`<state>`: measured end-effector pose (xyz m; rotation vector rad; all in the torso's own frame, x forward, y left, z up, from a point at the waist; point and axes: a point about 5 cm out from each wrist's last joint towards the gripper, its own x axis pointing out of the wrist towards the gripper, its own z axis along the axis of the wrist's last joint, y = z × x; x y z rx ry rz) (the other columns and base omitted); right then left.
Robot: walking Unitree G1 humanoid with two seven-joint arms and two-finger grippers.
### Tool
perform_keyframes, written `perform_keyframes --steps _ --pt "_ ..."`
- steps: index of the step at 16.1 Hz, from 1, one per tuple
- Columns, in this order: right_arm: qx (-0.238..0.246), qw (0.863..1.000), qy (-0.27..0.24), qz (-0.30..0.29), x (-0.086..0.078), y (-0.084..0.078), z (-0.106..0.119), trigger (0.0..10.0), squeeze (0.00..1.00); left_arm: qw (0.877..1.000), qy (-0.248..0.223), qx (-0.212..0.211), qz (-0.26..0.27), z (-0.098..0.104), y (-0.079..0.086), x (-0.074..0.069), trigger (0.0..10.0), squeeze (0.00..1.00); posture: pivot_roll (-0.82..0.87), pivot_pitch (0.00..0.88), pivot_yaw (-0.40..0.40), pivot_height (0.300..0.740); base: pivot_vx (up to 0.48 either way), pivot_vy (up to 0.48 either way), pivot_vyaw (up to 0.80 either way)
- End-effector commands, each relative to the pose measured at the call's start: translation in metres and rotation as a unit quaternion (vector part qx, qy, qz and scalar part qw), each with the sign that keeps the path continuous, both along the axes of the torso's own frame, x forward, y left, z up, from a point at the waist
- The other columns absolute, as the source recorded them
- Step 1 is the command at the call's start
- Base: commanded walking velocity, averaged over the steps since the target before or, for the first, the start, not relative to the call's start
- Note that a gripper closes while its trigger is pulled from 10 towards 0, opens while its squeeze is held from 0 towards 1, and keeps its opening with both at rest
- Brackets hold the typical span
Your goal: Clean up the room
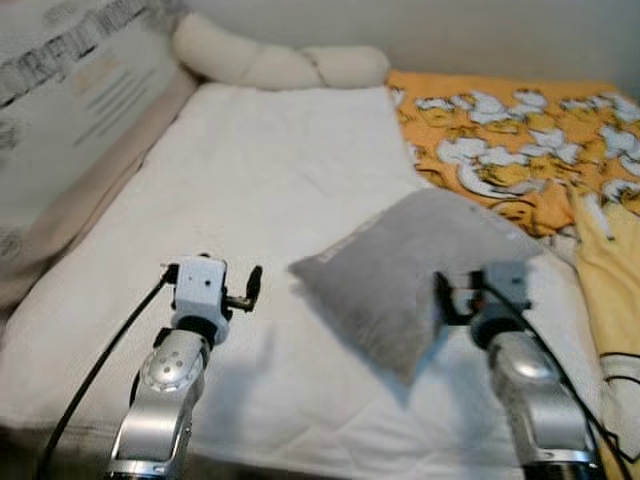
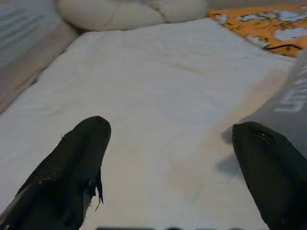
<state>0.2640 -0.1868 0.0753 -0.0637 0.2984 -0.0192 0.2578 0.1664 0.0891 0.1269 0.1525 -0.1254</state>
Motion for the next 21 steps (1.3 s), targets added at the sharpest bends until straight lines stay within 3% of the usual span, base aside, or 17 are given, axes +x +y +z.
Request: perform_keyframes --steps 1,14,15,16,21 --pt "0.000 1.000 -0.007 -0.005 0.0020 -0.0034 0.0049 10.0 0.00 1.000 -0.002 0.006 0.000 0.0018 0.0000 0.0011 10.0 0.00 -0.01 0.000 -0.007 0.740 0.000 0.000 0.00" --pt "0.006 1.000 -0.008 -0.010 0.0012 -0.0047 0.0037 10.0 0.00 1.000 0.002 0.013 -0.011 0.0009 -0.0023 0.0023 10.0 0.00 -0.02 0.000 0.002 0.740 0.000 0.000 0.00" --pt "0.015 1.000 -0.013 -0.008 0.0011 -0.0039 0.0046 10.0 0.15 1.000 0.002 0.013 -0.011 0.0009 -0.0026 0.0024 10.0 0.00 -0.02 0.000 0.002 0.740 0.000 0.000 0.00" --pt "0.029 0.999 -0.017 -0.008 0.0007 -0.0030 0.0056 10.0 1.00 1.000 0.004 0.018 -0.017 0.0002 -0.0037 0.0025 10.0 0.00 -0.02 0.000 0.003 0.740 0.000 0.000 0.00" --pt "0.035 0.999 -0.022 -0.015 0.0050 -0.0061 0.0076 10.0 1.00 0.999 0.005 0.026 -0.033 -0.0003 -0.0064 0.0036 10.0 0.00 -0.02 0.000 0.005 0.740 0.000 0.000 0.00"
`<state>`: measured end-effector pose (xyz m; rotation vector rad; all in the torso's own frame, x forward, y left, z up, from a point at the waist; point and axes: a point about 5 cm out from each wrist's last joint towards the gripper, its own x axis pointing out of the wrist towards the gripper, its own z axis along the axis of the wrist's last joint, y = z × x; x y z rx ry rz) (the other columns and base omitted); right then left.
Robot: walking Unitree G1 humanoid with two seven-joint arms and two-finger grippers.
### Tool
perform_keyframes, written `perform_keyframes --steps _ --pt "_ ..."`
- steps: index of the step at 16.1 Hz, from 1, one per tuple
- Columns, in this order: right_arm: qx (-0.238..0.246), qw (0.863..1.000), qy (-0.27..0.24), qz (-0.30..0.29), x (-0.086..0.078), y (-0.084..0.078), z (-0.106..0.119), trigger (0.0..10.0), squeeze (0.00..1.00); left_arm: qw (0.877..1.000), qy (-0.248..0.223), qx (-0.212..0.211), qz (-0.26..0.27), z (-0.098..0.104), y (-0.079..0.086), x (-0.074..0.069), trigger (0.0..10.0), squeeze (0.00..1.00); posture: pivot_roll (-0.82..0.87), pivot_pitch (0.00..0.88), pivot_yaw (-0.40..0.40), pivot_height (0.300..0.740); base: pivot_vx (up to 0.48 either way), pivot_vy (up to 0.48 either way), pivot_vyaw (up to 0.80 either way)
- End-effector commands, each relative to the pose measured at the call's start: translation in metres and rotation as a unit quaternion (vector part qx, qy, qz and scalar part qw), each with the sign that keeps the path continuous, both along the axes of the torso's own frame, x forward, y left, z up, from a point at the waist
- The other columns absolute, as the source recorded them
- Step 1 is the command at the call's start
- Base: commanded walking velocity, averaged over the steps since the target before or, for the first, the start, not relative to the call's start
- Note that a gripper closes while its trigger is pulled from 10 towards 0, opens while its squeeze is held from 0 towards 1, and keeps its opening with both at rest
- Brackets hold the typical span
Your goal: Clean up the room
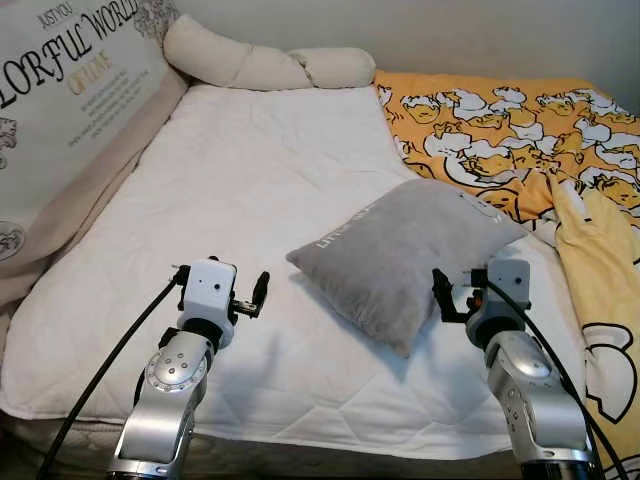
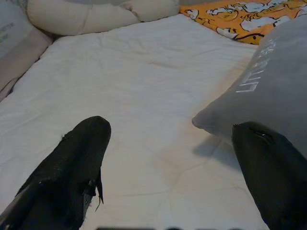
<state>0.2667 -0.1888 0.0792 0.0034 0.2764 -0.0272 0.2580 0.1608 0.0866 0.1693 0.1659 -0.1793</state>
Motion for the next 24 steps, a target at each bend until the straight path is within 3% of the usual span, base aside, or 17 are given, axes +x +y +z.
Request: perform_keyframes --steps 1,5,9,11,13,14,15,16,17,20,21,24 --pt "0.002 1.000 -0.007 -0.007 0.003 -0.005 0.003 10.0 1.00 1.000 -0.002 0.006 -0.006 0.002 -0.001 0.004 10.0 0.00 -0.02 0.000 0.004 0.740 0.000 0.000 0.00" --pt "0.010 0.998 0.029 -0.050 0.007 -0.017 -0.006 10.0 1.00 0.999 0.000 0.011 -0.030 0.002 -0.003 0.004 10.0 0.00 -0.01 0.000 0.002 0.740 0.000 0.000 0.00" --pt "0.156 0.976 0.073 -0.134 0.028 -0.038 -0.017 10.0 1.00 0.993 0.002 0.026 -0.119 0.009 -0.008 0.009 10.0 0.00 -0.01 0.000 0.010 0.740 0.000 0.000 0.00" --pt "0.265 0.948 0.094 -0.151 0.038 -0.038 -0.028 10.0 1.00 0.981 0.016 0.022 -0.193 0.011 -0.015 0.005 10.0 0.00 -0.01 0.000 0.013 0.740 0.000 0.000 0.00" --pt "0.362 0.917 0.097 -0.140 0.045 -0.029 -0.033 10.0 1.00 0.972 0.029 0.020 -0.231 0.010 -0.017 0.004 10.0 0.00 -0.01 0.000 0.015 0.740 0.000 0.000 0.00" --pt "0.408 0.898 0.109 -0.124 0.049 -0.021 -0.038 10.0 1.00 0.961 0.045 0.023 -0.271 0.010 -0.019 0.002 10.0 0.00 0.00 0.000 0.017 0.740 0.000 0.000 0.00" --pt "0.423 0.892 0.111 -0.118 0.051 -0.018 -0.039 10.0 1.00 0.958 0.048 0.027 -0.280 0.010 -0.020 0.002 10.0 0.00 0.00 0.000 0.017 0.740 0.000 0.000 0.00" --pt "0.447 0.882 0.110 -0.106 0.054 -0.013 -0.040 10.0 0.08 0.955 0.051 0.031 -0.291 0.010 -0.019 0.003 10.0 0.00 0.01 0.000 0.017 0.740 0.000 0.000 0.00" --pt "0.472 0.871 0.098 -0.097 0.058 -0.010 -0.038 10.0 0.00 0.953 0.052 0.032 -0.296 0.011 -0.019 0.004 10.0 0.00 0.01 0.000 0.019 0.740 0.000 0.000 0.00" --pt "0.490 0.863 0.085 -0.093 0.064 -0.004 -0.038 10.0 0.00 0.950 0.055 0.036 -0.304 0.013 -0.019 0.007 10.0 0.00 0.03 0.000 0.019 0.740 0.000 0.000 0.00" --pt "0.489 0.865 0.070 -0.086 0.066 -0.004 -0.036 10.0 0.00 0.950 0.056 0.036 -0.306 0.013 -0.018 0.006 10.0 0.00 0.03 0.000 0.019 0.740 0.000 0.000 0.00" --pt "0.516 0.853 0.014 -0.073 0.072 -0.004 -0.027 10.0 0.00 0.949 0.061 0.035 -0.308 0.012 -0.016 0.003 10.0 0.00 0.03 0.000 0.018 0.740 0.000 0.000 0.00"
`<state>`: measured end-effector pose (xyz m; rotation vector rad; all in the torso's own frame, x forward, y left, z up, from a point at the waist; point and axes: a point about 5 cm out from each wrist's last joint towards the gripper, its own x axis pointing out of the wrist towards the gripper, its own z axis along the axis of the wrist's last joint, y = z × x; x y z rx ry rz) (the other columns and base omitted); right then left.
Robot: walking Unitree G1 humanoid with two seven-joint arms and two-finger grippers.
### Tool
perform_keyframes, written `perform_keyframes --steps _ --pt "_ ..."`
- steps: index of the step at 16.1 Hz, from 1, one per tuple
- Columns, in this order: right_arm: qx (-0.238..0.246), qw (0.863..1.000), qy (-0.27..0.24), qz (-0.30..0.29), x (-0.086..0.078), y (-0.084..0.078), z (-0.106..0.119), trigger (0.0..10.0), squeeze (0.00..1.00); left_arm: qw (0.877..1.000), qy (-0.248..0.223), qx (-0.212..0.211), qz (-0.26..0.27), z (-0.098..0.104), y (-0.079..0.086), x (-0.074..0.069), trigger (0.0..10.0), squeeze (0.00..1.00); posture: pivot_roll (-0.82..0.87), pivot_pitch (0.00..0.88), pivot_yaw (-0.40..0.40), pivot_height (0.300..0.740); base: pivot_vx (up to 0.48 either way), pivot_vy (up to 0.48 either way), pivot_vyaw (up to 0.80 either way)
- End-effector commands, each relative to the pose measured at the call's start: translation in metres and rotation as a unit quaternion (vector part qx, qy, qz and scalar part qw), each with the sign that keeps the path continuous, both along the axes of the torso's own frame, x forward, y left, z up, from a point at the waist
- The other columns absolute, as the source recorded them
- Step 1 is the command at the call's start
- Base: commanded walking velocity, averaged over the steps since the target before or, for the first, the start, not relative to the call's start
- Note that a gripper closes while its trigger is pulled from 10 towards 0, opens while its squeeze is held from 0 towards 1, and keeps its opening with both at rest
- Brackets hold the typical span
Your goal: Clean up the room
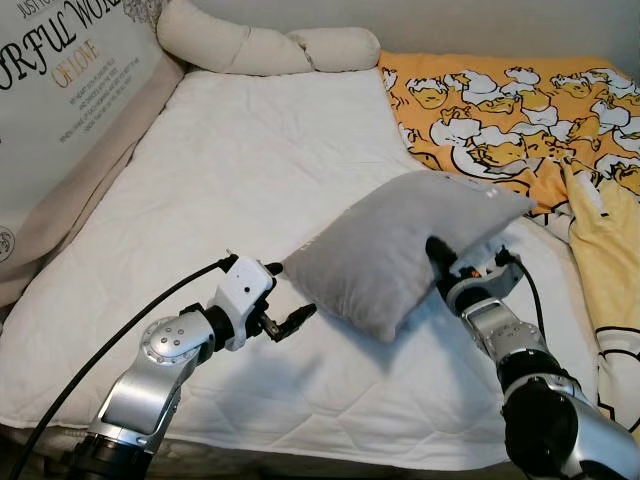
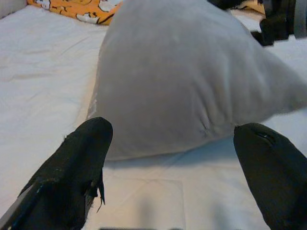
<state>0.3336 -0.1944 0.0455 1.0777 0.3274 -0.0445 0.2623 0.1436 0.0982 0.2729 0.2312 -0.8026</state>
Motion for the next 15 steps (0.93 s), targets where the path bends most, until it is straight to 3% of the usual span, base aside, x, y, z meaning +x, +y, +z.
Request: perform_keyframes --steps 1,5,7,8,9,15 --pt "0.010 1.000 -0.022 -0.004 0.005 0.002 0.007 10.0 0.00 1.000 0.004 0.004 -0.004 0.000 0.001 -0.002 10.0 0.00 0.03 0.000 0.018 0.740 0.000 0.000 0.00" --pt "0.004 0.998 -0.062 0.000 0.003 0.002 0.007 10.0 0.00 1.000 0.008 0.006 -0.007 -0.001 0.001 -0.003 10.0 0.00 0.03 0.000 0.019 0.740 0.000 0.000 0.00" --pt "-0.003 1.000 -0.021 0.017 -0.002 0.006 -0.003 10.0 0.00 1.000 0.011 0.015 -0.009 -0.003 0.001 -0.003 10.0 0.00 0.02 0.000 0.024 0.740 0.000 0.000 0.00" --pt "-0.010 1.000 0.004 0.017 -0.005 0.006 -0.009 1.6 0.00 1.000 0.012 0.018 -0.010 -0.003 0.001 -0.002 10.0 0.00 0.02 0.000 0.027 0.740 0.000 0.000 0.00" --pt "-0.015 1.000 0.022 0.014 -0.007 0.005 -0.012 0.0 0.00 1.000 0.012 0.019 -0.010 -0.003 0.001 -0.002 10.0 0.00 0.02 0.000 0.029 0.740 0.000 0.000 0.00" --pt "-0.051 0.996 0.071 0.004 -0.011 0.001 -0.019 0.0 0.00 0.999 0.017 0.017 -0.022 -0.002 0.001 -0.001 10.0 0.00 0.02 0.000 0.028 0.740 0.000 0.000 0.00"
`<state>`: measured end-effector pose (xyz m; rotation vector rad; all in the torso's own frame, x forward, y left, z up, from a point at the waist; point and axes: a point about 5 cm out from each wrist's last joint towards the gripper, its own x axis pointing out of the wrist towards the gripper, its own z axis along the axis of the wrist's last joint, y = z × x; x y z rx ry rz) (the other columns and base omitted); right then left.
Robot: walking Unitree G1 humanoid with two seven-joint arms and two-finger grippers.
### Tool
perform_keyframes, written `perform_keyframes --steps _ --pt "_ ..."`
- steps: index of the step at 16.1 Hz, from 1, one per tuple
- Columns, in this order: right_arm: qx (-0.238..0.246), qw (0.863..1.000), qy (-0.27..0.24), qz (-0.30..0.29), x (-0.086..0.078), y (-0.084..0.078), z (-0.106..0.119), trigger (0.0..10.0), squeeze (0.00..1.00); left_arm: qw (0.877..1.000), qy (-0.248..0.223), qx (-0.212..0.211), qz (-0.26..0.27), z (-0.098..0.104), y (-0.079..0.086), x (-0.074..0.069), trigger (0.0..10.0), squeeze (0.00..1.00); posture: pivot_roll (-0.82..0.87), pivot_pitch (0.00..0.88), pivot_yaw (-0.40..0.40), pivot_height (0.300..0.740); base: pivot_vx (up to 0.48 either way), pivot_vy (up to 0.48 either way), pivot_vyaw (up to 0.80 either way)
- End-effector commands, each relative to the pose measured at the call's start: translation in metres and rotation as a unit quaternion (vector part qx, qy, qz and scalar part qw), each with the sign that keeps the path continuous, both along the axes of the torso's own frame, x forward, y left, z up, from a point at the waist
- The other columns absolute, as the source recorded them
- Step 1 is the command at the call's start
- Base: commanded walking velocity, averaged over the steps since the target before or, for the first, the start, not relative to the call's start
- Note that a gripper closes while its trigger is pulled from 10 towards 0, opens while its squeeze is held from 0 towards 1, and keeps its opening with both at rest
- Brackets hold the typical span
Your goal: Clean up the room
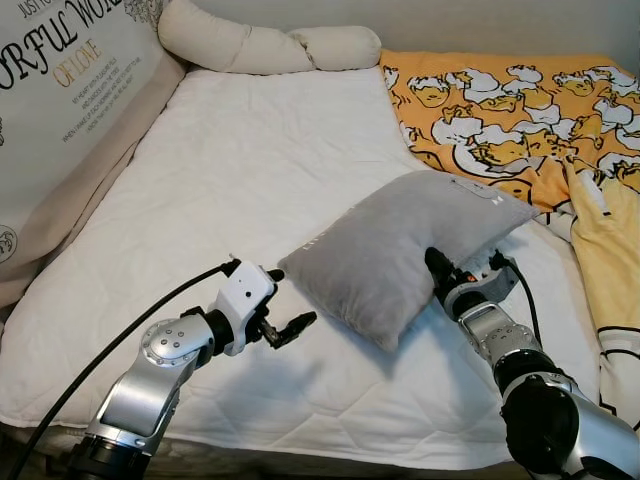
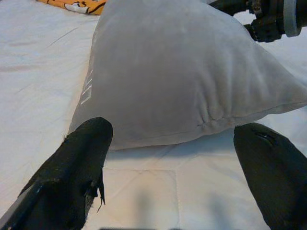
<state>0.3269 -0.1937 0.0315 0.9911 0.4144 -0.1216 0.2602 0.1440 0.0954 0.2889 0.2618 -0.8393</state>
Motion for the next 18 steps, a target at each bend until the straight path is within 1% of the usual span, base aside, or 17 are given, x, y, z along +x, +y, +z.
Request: perform_keyframes --steps 1,2,4,5,7,9,10,11,12,13,16,18 --pt "-0.013 1.000 0.023 0.000 -0.003 -0.001 -0.005 0.0 0.00 1.000 0.005 0.008 -0.007 0.001 0.001 0.001 10.0 0.00 0.02 0.000 0.026 0.740 0.000 0.000 0.00" --pt "-0.016 1.000 0.023 0.000 -0.003 -0.001 -0.004 0.0 0.00 1.000 0.006 0.009 -0.008 0.001 0.002 0.001 10.0 0.00 0.02 0.000 0.026 0.740 0.000 0.000 0.00" --pt "-0.074 0.996 0.045 0.006 -0.001 -0.003 -0.004 0.0 0.00 1.000 0.012 0.010 -0.021 0.002 0.004 -0.002 10.0 0.00 0.03 0.000 0.027 0.740 0.000 0.000 0.00" --pt "-0.090 0.995 0.048 0.010 0.000 -0.003 -0.003 0.0 0.00 1.000 0.012 0.010 -0.022 0.003 0.004 -0.002 10.0 0.00 0.03 0.000 0.028 0.740 0.000 0.000 0.00" --pt "-0.078 0.996 0.038 0.018 0.001 -0.002 -0.001 0.0 0.00 1.000 0.012 0.014 -0.012 -0.001 0.006 -0.002 10.0 0.00 0.02 0.000 0.035 0.740 0.000 0.000 0.00" --pt "-0.076 0.996 0.037 0.012 0.000 -0.006 -0.002 0.0 0.00 1.000 0.016 0.007 -0.003 -0.003 0.004 -0.004 10.0 0.00 0.02 0.000 0.032 0.740 0.000 0.000 0.00" --pt "-0.081 0.996 0.040 0.008 -0.001 -0.008 -0.002 0.0 0.00 1.000 0.020 0.005 0.000 -0.005 0.003 -0.006 10.0 0.00 0.02 0.000 0.029 0.740 0.000 0.000 0.00" --pt "-0.091 0.994 0.052 0.003 -0.001 -0.008 -0.003 0.0 0.00 1.000 0.023 -0.001 0.000 -0.003 0.004 -0.007 10.0 0.00 0.00 0.000 0.045 0.740 0.000 0.000 0.00" --pt "-0.096 0.994 0.052 0.001 0.000 -0.007 -0.002 0.0 0.00 1.000 0.028 -0.005 0.006 -0.007 0.004 -0.007 10.0 0.00 -0.01 0.000 0.052 0.740 0.000 0.000 0.00" --pt "-0.094 0.994 0.056 -0.006 0.000 -0.010 -0.002 0.0 0.00 1.000 0.029 0.001 0.001 -0.010 0.001 -0.008 10.0 0.00 -0.02 0.000 0.043 0.740 0.000 0.000 0.00" --pt "-0.101 0.993 0.060 0.001 -0.002 -0.012 -0.003 0.0 0.00 1.000 0.025 -0.005 0.005 -0.008 -0.001 -0.007 10.0 0.00 -0.02 0.000 0.040 0.740 0.000 0.000 0.00" --pt "-0.125 0.990 0.066 -0.005 0.001 -0.017 0.001 0.0 0.00 1.000 0.013 -0.006 0.027 -0.007 0.003 -0.006 10.0 0.00 -0.02 0.000 0.031 0.740 0.000 0.000 0.00"
